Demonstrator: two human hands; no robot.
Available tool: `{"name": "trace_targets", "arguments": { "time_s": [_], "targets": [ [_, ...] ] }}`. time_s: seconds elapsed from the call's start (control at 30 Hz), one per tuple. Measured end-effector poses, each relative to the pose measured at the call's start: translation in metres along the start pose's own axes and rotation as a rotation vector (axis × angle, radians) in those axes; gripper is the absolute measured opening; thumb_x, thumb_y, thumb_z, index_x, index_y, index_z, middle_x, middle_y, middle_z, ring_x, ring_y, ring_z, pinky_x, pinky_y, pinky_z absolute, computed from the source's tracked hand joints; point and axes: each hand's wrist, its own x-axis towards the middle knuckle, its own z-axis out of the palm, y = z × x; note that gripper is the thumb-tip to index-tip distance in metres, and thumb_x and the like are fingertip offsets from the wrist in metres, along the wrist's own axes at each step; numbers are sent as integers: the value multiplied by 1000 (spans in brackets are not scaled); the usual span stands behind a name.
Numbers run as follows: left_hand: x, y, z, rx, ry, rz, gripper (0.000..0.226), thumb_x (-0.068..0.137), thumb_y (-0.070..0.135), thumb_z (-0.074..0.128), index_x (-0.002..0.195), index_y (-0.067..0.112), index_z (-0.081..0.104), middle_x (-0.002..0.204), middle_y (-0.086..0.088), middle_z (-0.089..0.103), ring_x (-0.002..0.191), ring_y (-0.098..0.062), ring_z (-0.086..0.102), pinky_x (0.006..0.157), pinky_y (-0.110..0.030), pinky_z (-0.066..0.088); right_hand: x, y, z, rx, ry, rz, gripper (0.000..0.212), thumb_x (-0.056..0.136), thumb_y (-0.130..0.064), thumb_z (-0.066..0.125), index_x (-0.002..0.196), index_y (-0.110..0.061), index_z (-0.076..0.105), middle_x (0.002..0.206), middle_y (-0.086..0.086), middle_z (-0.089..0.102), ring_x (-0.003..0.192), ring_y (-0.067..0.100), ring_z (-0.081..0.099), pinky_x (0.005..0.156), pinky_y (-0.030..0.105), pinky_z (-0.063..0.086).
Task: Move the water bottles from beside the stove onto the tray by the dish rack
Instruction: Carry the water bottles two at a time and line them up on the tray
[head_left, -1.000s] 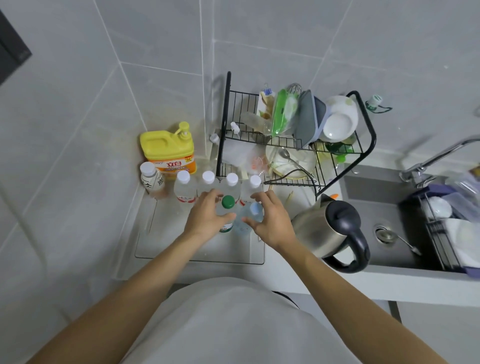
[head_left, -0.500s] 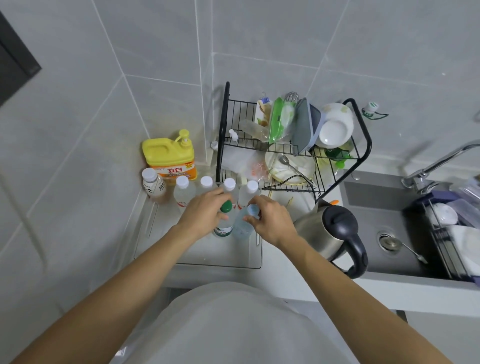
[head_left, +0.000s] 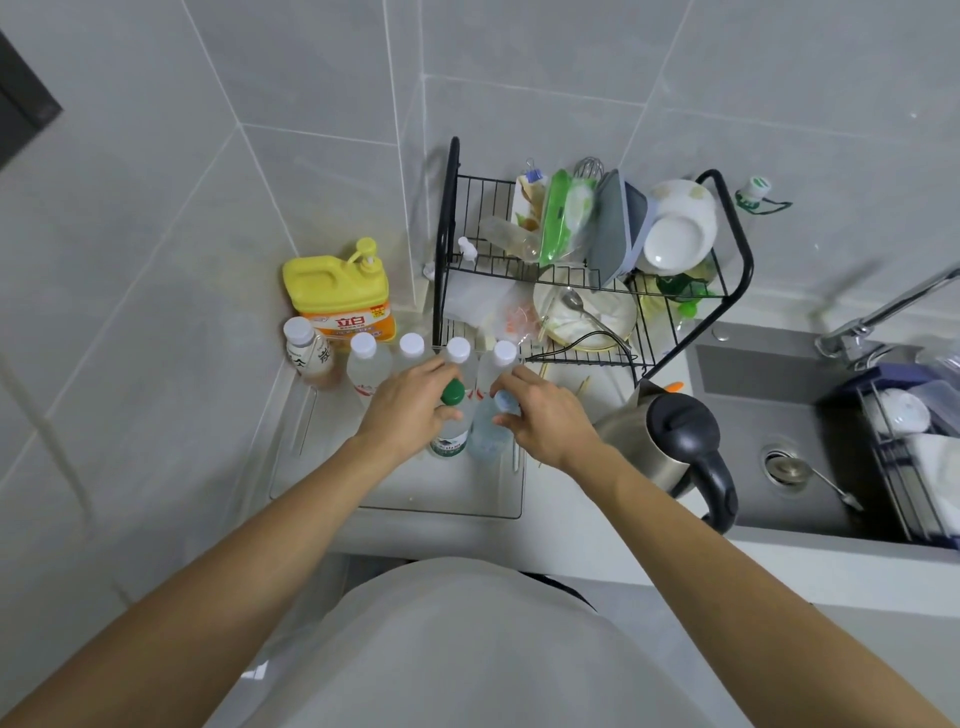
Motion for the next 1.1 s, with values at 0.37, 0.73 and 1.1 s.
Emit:
{"name": "trace_targets", "arguments": {
  "time_s": [0.37,0.73,1.1],
  "targets": [
    [0,5,0,26,-11,-43,37,84,31,86,106,12,63,105,0,62,93,-33,66,65,-34,41,6,4,-9,-23,-83,-115,34,93,-19,74,124,-22,59,121,-1,57,100,32,63,69,36,44],
    [-11,9,-2,76,-51,-117,41,91,33,78,123,19,57,114,-1,56,98,-33,66,65,-35,41,-1,2,-12,26,-115,15,42,94,-33,73,131,-26,55,127,-1,51,96,31,65,71,33,39],
    [-22,42,-36,109,206,-129,58,90,48,71,139,21,57,126,-3,54,119,-31,54,83,-50,56,-30,-17,-41,10,174,92,54,93,-50,62,140,-25,52,127,-1,52,121,25,50,88,43,54]
  ]
}}
